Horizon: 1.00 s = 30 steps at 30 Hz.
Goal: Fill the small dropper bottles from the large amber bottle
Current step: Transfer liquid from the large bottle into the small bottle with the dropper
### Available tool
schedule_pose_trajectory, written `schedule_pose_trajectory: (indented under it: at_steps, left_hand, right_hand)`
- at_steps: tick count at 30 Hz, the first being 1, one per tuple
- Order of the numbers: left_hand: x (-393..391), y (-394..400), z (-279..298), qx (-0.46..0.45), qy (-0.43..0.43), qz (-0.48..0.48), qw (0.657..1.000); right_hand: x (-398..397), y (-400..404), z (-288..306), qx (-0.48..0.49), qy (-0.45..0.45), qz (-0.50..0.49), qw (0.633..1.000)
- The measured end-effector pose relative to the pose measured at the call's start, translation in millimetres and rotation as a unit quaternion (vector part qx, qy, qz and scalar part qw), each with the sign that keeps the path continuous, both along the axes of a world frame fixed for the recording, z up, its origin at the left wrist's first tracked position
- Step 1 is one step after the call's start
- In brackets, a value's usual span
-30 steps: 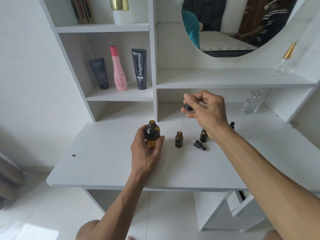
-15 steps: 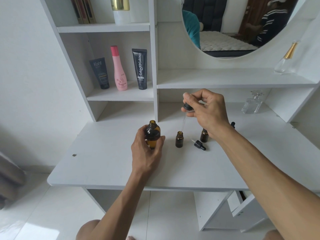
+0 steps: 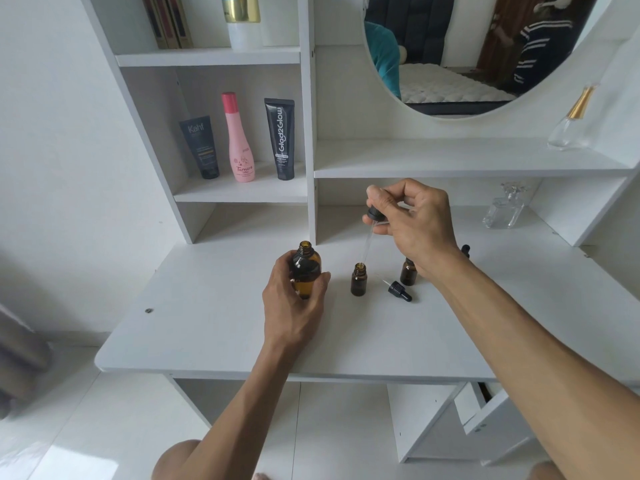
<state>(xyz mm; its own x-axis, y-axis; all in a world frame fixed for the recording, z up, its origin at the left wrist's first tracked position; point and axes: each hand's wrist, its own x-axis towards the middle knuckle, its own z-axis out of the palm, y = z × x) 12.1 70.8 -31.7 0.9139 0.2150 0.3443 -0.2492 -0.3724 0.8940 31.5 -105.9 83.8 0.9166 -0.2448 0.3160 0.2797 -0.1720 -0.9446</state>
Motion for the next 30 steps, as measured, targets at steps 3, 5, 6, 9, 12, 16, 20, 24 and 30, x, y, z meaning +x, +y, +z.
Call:
schedule_pose_trajectory:
  at_steps: [3, 5, 6, 9, 12, 16, 20, 24, 30]
  left_hand:
    - [-1, 0, 1, -0.003, -0.002, -0.002, 1.0]
    - [-1, 0, 0, -0.003, -0.002, -0.004, 1.0]
    - [-1, 0, 0, -0.004, -0.001, -0.005, 1.0]
    - [-1, 0, 1, -0.004, 0.0, -0.004, 1.0]
    - [0, 0, 1, -0.004, -0.001, -0.005, 1.0]
    - [0, 1, 0, -0.004, 0.001, -0.003, 1.0]
    - [0, 0, 1, -0.008, -0.002, -0.003, 1.0]
    - [0, 0, 1, -0.01, -0.005, -0.003, 1.0]
    - [0, 0, 1, -0.01, -0.009, -0.007, 1.0]
  right_hand:
    - [-1, 0, -1, 0.009, -0.001, -0.001, 1.0]
    - [-1, 0, 0, 0.02, -0.003, -0.004, 1.0]
    - [-1, 0, 1, 0.028, -0.005, -0.007, 1.0]
    - [-1, 1, 4, 0.05, -0.013, -0.014, 0.999]
    - [0, 4, 9, 0.084, -0.023, -0.017, 0.996]
    - [3, 14, 18, 0.127, -0.03, 0.004, 0.991]
    - [5, 31, 29, 0.163, -0.036, 0.032, 0.985]
    - [7, 48, 36, 0.16, -0.042, 0.05, 0.985]
    - [9, 59, 35, 0.109, -0.047, 0.05, 0.992]
